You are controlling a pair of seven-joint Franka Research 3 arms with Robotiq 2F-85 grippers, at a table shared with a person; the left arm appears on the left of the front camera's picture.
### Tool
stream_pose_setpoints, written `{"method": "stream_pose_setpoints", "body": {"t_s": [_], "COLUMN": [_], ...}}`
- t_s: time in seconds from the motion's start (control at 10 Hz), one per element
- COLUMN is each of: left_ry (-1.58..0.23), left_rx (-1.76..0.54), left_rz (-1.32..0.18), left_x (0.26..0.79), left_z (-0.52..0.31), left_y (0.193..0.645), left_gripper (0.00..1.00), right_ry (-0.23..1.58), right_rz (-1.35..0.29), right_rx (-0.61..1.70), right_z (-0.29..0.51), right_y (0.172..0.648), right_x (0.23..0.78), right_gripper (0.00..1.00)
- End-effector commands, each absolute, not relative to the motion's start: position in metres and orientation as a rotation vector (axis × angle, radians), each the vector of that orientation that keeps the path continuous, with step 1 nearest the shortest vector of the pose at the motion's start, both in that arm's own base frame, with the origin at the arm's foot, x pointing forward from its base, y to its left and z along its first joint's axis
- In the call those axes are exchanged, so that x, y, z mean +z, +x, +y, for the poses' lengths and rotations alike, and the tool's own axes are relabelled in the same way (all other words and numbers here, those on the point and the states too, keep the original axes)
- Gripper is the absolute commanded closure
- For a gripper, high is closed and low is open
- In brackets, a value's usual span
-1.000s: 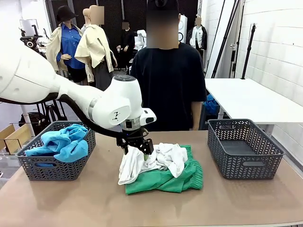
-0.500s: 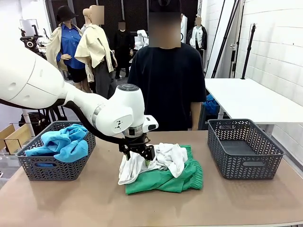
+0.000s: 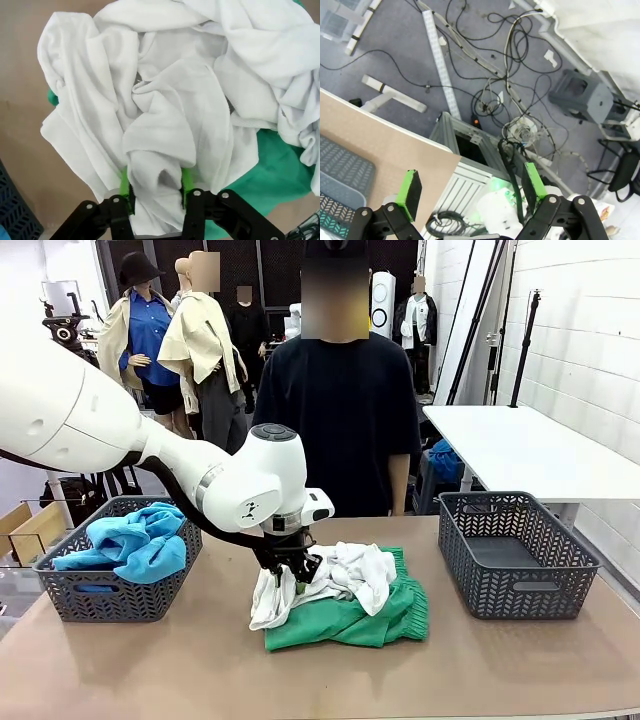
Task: Sort the tops and bottoms.
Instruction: Lift clothes from the center of the table with your left hand.
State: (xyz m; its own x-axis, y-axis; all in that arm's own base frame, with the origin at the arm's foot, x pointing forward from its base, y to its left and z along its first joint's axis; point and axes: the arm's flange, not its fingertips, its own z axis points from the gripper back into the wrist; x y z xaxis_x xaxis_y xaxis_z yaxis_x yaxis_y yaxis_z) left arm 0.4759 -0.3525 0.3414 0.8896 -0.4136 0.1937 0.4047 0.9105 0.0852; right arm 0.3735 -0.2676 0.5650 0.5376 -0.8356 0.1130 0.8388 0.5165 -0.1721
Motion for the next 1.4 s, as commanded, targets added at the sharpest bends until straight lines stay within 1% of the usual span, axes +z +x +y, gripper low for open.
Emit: {"method": "stream_pose_setpoints", "body": {"t_s": [0.0, 0.3, 0.6, 0.8, 1.1, 1.3], "left_ry": [0.061, 0.031, -0.035, -0.062, -0.114, -0.115], "left_rx": [-0.392, -0.382, -0.379, -0.349, -0.360, -0.367], "left_rz": [-0.243, -0.229, -0.258, -0.337, -0.451, -0.563], "left_x": [0.335, 0.342, 0.377, 0.430, 0.535, 0.610], "left_z": [-0.357, -0.353, -0.341, -0.327, -0.309, -0.307], "left_y": [0.480, 0.482, 0.479, 0.485, 0.501, 0.510], "left_gripper": [1.00, 1.00, 1.00, 1.00, 1.00, 1.00], "right_ry": [-0.213, -0.213, -0.213, -0.213, -0.213, -0.213], "right_rz": [-0.017, -0.017, -0.017, -0.017, -0.017, -0.017], "right_rx": [-1.001, -1.001, -1.001, -1.001, -1.001, -1.001], "right_z": [-0.267, -0.267, -0.267, -0.267, -0.267, -0.267], "right_y": [0.372, 0.372, 0.372, 0.372, 0.372, 0.372], "right_x": [0.565, 0.565, 0.565, 0.565, 0.565, 0.565], "right_gripper": [0.00, 0.00, 0.00, 0.00, 0.00, 0.00]}}
